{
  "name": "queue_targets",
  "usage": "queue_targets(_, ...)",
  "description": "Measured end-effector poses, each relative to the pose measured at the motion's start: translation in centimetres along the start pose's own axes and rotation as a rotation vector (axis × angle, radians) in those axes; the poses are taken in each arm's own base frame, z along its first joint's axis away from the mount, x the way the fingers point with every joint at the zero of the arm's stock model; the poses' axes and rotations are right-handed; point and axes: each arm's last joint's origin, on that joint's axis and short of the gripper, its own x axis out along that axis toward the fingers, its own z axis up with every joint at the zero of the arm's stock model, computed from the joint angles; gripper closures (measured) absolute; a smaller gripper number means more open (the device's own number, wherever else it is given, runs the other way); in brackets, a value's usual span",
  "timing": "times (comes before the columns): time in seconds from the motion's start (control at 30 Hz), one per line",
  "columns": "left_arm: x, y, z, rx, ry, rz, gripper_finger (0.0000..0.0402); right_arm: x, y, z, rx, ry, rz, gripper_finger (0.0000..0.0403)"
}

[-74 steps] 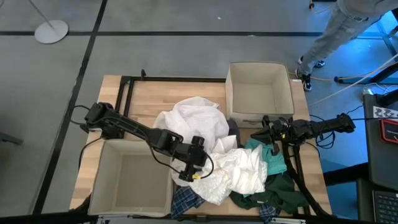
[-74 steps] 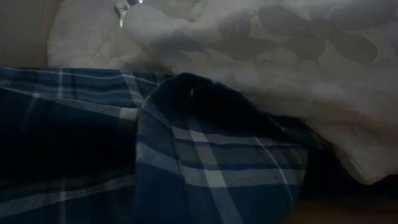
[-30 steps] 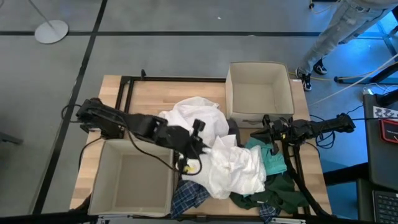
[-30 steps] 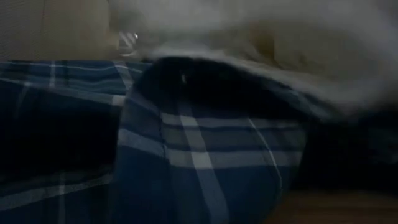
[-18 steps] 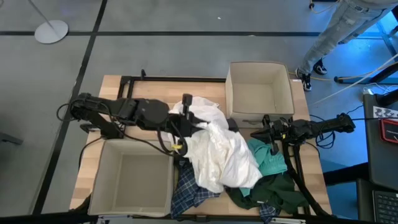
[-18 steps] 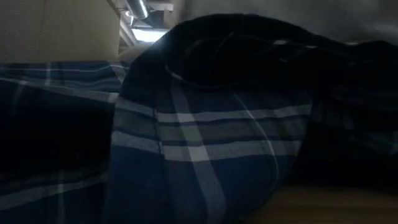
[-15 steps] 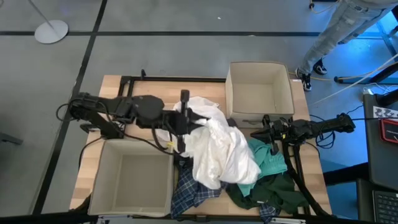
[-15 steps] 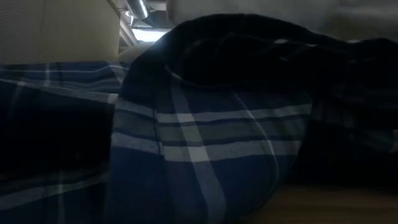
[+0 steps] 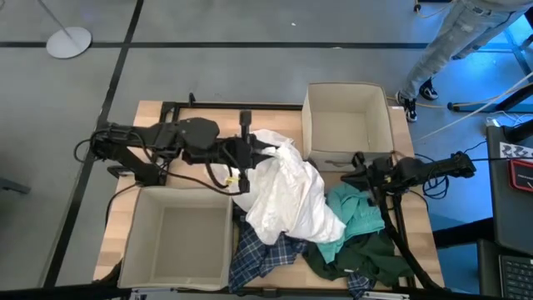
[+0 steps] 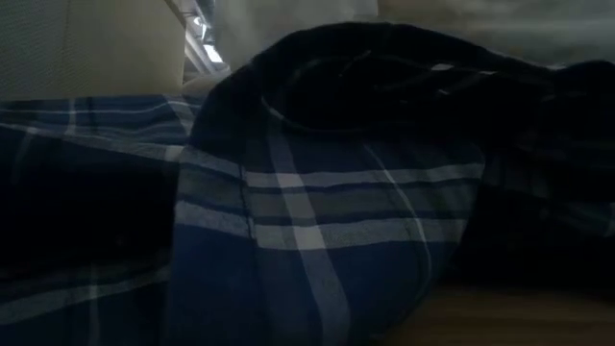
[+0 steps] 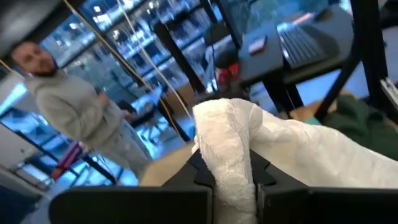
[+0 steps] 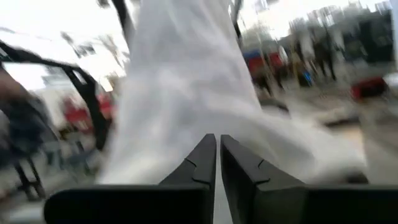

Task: Sort clothes
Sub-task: Put the top white shirt into the bottom left brown laundry bin

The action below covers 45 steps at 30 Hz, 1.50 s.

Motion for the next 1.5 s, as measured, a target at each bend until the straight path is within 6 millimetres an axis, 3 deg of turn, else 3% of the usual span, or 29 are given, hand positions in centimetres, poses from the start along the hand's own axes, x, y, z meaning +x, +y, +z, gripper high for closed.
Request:
queue_targets(0.27, 0.6, -0.9, -0.8, -0.029, 0.016, -0.067, 0.0385, 0.4, 0.8, 2.0, 0.007, -0.189, 0.133, 0.0375)
queue_targets(0.43, 0.9, -1.1, -0.9, -0.027, 0.026, -0.072, 0.0384, 1.6, 1.0, 3.2, -0.058, -0.162, 0.048, 0.0357)
queue_targets(0.57, 0.9, -1.3, -1.0, -0.035, 0.030, -0.088, 0.0384, 3.3, 1.4, 4.5, -0.144, -0.105, 0.023, 0.0303)
queue_targets(0.87, 0.9, -1.4, -1.2, -0.030, 0.050, -0.102, 0.0384, 7.5, 2.4, 7.6, -0.217, 0.095, -0.086, 0.0132)
queue_targets(1.03, 0.9, -1.4, -1.2, -0.028, 0.052, -0.102, 0.0384, 10.1, 2.9, 8.0, -0.280, 0.187, -0.041, 0.0081)
queue_targets(1.27, 1.0, -1.1, -1.4, -0.023, 0.057, -0.092, 0.0384, 13.2, 3.3, 8.4, -0.318, 0.229, -0.054, 0.0073)
queue_targets(1.5, 1.0, -1.1, -1.4, -0.017, 0.057, -0.092, 0.0384, 15.9, 3.6, 8.0, -0.324, 0.278, -0.013, 0.0111)
